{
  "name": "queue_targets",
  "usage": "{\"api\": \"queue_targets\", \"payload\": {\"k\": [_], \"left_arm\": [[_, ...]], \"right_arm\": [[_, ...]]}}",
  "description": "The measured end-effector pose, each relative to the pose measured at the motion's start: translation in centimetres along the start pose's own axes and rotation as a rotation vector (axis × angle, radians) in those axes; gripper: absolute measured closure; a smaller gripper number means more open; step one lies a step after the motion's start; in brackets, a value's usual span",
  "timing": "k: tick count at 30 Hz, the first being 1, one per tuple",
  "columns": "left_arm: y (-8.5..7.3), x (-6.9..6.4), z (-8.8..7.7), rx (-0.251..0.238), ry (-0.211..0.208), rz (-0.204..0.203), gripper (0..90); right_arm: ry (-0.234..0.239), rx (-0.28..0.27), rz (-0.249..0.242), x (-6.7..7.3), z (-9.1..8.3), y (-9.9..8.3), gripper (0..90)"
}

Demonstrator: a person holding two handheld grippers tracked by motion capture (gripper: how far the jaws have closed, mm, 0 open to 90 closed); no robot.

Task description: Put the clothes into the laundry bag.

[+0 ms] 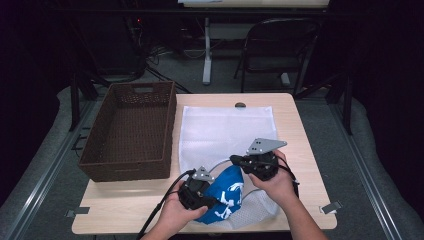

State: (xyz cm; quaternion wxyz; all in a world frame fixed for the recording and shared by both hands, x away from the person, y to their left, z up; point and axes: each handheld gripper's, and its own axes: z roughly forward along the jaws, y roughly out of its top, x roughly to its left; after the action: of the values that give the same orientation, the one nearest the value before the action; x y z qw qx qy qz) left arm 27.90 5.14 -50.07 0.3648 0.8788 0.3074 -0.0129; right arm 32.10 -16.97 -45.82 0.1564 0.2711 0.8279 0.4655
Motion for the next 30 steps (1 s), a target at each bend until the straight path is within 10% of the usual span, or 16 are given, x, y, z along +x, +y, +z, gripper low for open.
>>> {"api": "queue_targets", "payload": {"k": [30], "left_arm": [[-1.3, 1.3, 3.2, -0.03, 0.146, -0.077, 68.4]], "right_arm": [[0.002, 0.007, -0.009, 0.3, 0.1, -0.1, 88.8]]}}
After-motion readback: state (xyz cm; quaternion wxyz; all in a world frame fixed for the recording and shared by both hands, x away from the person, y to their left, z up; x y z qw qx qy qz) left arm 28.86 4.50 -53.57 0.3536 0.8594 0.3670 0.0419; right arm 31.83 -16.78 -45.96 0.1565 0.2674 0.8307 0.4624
